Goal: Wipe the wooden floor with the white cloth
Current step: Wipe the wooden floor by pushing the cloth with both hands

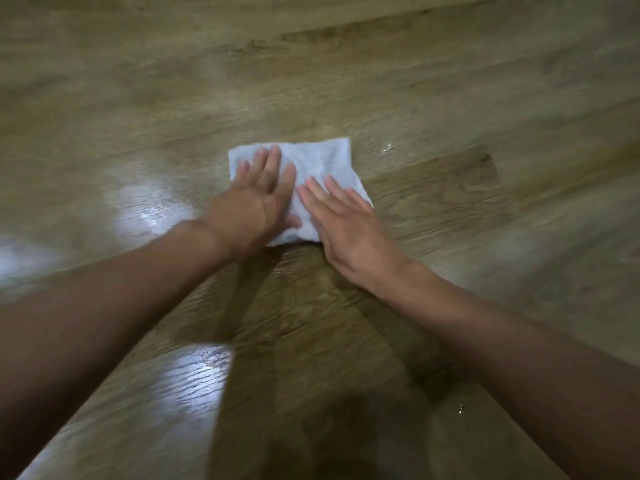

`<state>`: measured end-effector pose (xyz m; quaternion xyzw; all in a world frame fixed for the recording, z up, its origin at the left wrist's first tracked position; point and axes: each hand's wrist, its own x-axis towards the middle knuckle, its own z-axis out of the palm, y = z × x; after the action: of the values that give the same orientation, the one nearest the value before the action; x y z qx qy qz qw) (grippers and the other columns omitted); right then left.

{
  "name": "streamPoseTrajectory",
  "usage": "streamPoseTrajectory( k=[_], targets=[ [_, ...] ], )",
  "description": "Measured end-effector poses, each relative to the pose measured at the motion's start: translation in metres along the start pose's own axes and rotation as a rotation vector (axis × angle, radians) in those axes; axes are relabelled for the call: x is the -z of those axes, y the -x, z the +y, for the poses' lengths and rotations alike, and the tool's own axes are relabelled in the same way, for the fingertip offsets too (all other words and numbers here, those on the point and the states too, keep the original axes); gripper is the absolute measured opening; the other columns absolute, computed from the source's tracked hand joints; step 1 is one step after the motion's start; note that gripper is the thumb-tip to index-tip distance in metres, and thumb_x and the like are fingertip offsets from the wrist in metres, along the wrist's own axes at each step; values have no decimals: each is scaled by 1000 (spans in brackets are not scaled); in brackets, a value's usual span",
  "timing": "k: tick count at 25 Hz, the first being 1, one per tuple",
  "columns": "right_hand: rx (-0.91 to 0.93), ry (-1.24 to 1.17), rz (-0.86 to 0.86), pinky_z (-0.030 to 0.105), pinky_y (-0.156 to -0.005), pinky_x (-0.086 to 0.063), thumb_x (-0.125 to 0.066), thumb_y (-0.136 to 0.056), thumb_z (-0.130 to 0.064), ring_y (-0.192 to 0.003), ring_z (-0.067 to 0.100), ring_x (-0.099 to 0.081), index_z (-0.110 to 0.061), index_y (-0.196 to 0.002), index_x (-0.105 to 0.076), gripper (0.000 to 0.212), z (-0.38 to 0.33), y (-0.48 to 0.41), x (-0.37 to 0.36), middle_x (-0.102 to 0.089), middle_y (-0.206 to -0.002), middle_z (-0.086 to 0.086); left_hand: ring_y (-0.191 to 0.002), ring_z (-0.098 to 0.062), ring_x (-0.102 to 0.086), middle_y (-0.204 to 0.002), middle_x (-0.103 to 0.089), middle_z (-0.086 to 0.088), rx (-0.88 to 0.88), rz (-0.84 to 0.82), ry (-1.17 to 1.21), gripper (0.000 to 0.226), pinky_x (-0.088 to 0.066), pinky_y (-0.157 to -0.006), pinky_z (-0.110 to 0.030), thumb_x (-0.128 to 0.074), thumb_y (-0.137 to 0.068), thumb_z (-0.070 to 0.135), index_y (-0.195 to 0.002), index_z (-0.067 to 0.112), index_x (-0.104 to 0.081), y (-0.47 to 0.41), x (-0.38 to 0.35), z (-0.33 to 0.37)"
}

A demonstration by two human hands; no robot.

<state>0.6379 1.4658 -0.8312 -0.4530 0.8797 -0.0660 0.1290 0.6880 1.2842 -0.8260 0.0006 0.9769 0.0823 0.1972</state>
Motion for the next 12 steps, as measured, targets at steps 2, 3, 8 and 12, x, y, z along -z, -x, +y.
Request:
streamPoseTrajectory(
  k=[2, 3, 8, 12],
  targets=[
    [15, 1, -16, 35, -116, -16, -46, -95, -17, -146, 20, -21, -18, -150, -25, 59, 16, 8, -2, -28, -156, 0, -143, -47, 8, -152, 9, -35, -19, 5, -73, 79, -1, -115, -56, -30, -98, 46, -148, -5, 2, -2, -4, 14],
    [13, 11, -37, 34, -116, -15, -44, -97, -16, -146, 19, -19, -20, -151, -22, 59, 26, -4, 1, -25, -157, -2, -142, -47, 8, -152, 9, -36, -6, 11, -79, 78, -2, -115, -56, -30, -98, 45, -148, -6, 2, -11, 3, 15],
    [-50, 90, -80, 42, -117, -16, -36, -99, -13, -147, 23, -14, -20, -153, -15, 58, 98, -95, 39, -16, -160, -1, -145, -41, 8, -155, 9, -29, 188, -45, 31, 77, -2, -115, -55, -38, -99, 41, -150, -2, 0, -118, 55, 20],
    [-97, 48, -27, 40, -117, -18, -41, -94, -13, -146, 24, -17, -15, -151, -21, 61, 101, -69, 37, -20, -159, 2, -145, -41, 8, -156, 10, -27, 152, -4, 33, 72, -2, -115, -54, -34, -100, 42, -151, 2, -1, -115, 47, 39]
  ],
)
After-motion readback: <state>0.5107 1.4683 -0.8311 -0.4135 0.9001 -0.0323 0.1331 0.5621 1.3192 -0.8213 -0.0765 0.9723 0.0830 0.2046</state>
